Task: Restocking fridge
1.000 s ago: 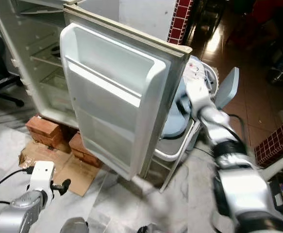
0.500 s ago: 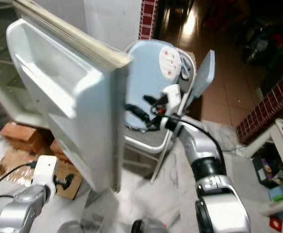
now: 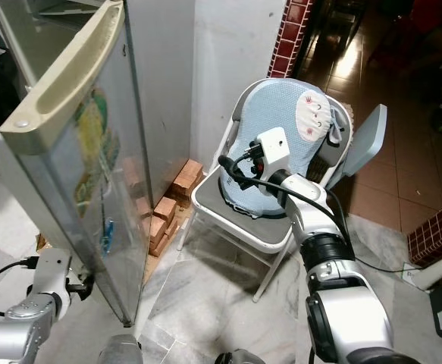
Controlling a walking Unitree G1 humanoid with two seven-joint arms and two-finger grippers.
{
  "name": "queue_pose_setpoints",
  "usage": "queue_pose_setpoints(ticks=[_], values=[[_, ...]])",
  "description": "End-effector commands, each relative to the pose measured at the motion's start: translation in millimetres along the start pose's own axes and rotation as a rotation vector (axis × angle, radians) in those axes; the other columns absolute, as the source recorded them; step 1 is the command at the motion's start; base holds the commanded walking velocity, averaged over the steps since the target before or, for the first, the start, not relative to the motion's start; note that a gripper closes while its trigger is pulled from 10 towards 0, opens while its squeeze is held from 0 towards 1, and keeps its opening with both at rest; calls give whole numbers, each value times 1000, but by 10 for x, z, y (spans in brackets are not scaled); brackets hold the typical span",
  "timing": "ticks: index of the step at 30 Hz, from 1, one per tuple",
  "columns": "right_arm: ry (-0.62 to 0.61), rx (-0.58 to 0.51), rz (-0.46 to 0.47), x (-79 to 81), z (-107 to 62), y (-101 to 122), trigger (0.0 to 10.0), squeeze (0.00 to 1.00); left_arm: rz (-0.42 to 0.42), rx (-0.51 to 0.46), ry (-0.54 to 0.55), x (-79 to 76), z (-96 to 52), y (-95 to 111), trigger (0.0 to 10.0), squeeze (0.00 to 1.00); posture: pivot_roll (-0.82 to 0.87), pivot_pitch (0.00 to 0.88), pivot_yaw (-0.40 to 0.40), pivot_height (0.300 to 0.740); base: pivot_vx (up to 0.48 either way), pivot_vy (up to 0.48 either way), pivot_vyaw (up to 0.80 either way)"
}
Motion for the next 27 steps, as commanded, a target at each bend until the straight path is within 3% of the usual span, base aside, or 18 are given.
queue_pose_setpoints(ticks=[1,3,6,9,15,17,21,24,27], values=[[-10,22,-19,-34,-13,-53,10000,0,-38,16,11,-1,-8,-30,10000,0,183,0,-91,740,0,0,0],[-7,25,-22,-30,-13,-59,10000,0,-43,24,16,6,-8,-46,10000,0,183,0,-91,740,0,0,0],[27,87,-39,4,3,-145,10000,0,51,10,-3,1,-35,-78,10000,0,186,0,-94,740,0,0,0],[30,101,-58,21,5,-170,10000,0,89,1,-12,-6,-43,-81,10000,0,190,0,-94,740,0,0,0],[113,23,9,170,76,-39,10000,0,67,10,-2,-15,-42,-103,10000,0,194,0,-97,740,0,0,0],[117,-62,90,243,170,154,10000,0,6,33,-10,-32,-41,-148,10000,0,194,0,-97,740,0,0,0],[111,-106,103,299,237,286,10000,0,-42,56,-19,-45,-38,-189,10000,0,194,0,-96,740,0,0,0],[155,-183,100,517,348,495,10000,0,-44,64,-20,-36,-27,-217,10000,0,195,0,-97,740,0,160,0],[199,-205,80,673,389,546,10000,0,-38,60,-16,-25,-14,-220,10000,0,198,0,-98,740,0,480,375]])
Point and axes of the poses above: a point about 5 cm out from each wrist's last joint towards the gripper, its own z axis pointing out of the wrist towards the gripper, its own y axis along the axis of the wrist's last joint, x = y × z, the point moved 2 cm from there along z, pointing out of the wrist towards the gripper, and after that the axes turned 11 degrees about z, right-handed, at the moved point
